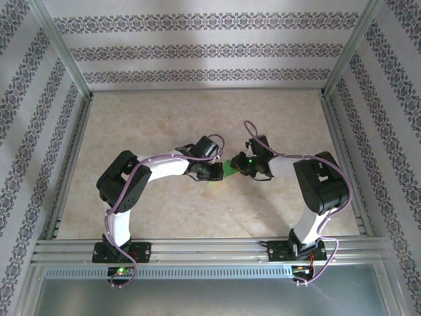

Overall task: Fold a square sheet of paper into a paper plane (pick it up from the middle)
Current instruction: Fold the wing for the fifth time at the center of the table.

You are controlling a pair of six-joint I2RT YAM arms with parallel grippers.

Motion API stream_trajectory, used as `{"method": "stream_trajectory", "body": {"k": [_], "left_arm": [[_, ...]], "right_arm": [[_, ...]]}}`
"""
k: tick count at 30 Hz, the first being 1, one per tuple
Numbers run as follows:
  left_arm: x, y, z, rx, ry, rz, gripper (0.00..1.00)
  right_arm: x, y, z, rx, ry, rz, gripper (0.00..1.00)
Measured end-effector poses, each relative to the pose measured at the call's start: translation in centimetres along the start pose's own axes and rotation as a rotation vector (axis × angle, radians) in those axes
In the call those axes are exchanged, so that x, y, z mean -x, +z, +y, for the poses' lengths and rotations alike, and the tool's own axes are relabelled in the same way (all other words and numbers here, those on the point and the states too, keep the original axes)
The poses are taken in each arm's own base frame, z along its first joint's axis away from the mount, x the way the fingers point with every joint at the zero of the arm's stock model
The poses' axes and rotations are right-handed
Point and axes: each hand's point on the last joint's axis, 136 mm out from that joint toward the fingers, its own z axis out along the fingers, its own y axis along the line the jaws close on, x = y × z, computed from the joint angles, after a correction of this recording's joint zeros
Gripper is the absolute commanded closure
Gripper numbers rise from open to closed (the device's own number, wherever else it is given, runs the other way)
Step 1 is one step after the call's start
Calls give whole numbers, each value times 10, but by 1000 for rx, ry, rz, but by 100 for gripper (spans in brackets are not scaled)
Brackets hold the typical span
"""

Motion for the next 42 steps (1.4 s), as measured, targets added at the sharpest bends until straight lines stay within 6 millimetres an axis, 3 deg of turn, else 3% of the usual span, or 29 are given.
{"method": "stream_trajectory", "body": {"k": [12,23,30,38,42], "left_arm": [[-7,6,20,71,-23,24,92],[-11,2,27,-137,-87,-28,92],[-16,-6,36,-193,-136,-28,91],[-29,-28,63,-96,-178,-1,89],[-29,-45,72,-37,-182,-20,87]], "right_arm": [[4,2,1,5,-32,8,81],[4,2,-2,-7,-32,27,81],[4,3,-3,-18,-25,49,81],[6,3,-3,-25,-32,58,80],[10,0,1,-15,-40,55,75]]}}
